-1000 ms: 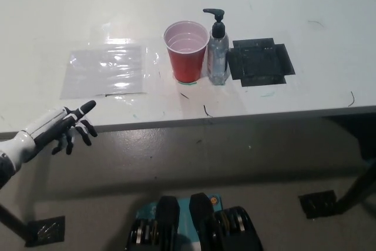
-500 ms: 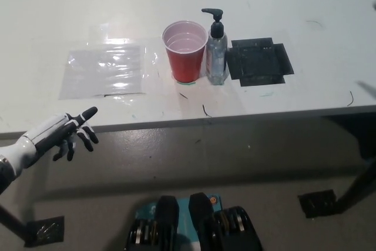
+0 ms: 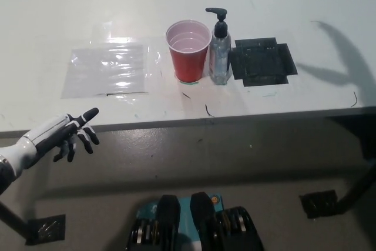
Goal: The robot uses its right hand to press the hand soap kept in the middle of the table to get liquid hand soap out
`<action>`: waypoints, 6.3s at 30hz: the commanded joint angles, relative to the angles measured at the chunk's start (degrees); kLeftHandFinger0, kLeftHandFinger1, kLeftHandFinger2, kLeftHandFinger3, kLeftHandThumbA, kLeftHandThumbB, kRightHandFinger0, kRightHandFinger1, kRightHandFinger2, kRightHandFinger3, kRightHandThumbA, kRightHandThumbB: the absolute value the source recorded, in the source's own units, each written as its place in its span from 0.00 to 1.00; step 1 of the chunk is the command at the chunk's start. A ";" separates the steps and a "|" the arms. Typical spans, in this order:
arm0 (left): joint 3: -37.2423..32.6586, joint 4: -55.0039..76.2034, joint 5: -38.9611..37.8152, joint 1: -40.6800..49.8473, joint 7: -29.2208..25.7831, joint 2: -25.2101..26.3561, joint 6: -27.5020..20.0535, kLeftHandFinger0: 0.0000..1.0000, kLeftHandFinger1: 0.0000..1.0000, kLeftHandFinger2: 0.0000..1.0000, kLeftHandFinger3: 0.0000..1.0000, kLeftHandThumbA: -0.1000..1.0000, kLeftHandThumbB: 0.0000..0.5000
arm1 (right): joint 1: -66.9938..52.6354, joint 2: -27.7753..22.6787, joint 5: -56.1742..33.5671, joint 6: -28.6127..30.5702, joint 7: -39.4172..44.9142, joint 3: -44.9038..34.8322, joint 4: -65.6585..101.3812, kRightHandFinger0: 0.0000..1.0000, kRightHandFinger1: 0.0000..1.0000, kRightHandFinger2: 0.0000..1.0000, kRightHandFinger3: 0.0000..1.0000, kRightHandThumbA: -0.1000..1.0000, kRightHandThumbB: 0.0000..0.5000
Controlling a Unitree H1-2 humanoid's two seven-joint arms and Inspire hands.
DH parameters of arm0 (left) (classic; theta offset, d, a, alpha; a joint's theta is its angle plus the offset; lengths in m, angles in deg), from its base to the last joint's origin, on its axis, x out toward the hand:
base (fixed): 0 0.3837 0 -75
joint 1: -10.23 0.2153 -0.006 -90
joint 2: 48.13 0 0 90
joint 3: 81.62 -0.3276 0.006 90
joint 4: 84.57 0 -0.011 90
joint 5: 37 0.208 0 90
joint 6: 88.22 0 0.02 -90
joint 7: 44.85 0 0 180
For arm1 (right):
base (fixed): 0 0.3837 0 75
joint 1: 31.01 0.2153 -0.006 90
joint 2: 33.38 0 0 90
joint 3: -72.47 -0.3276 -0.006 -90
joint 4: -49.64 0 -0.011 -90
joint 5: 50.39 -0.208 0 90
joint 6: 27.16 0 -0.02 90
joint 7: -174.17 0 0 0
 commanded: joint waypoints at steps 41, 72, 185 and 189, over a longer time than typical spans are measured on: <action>-0.42 0.66 2.44 -4.43 4.32 2.13 0.47 0.08 0.19 0.39 0.67 1.00 0.39 | 9.73 11.30 23.72 13.80 3.52 19.37 -22.29 1.00 1.00 1.00 1.00 1.00 0.61; -0.15 1.36 3.00 -6.07 6.71 3.79 1.07 0.16 0.22 0.40 0.68 1.00 0.36 | 3.99 13.44 28.22 15.96 3.98 19.22 -27.37 1.00 1.00 1.00 1.00 1.00 0.63; 0.68 0.56 2.40 -11.40 9.62 4.22 0.70 0.11 0.20 0.38 0.63 1.00 0.47 | -13.93 19.91 39.30 18.25 -2.12 22.72 -37.04 1.00 1.00 1.00 1.00 1.00 0.80; 0.45 1.07 2.53 -10.42 9.66 4.23 0.62 0.12 0.20 0.37 0.62 1.00 0.46 | -14.13 19.05 37.38 18.37 -1.98 20.66 -31.90 1.00 1.00 1.00 1.00 1.00 0.67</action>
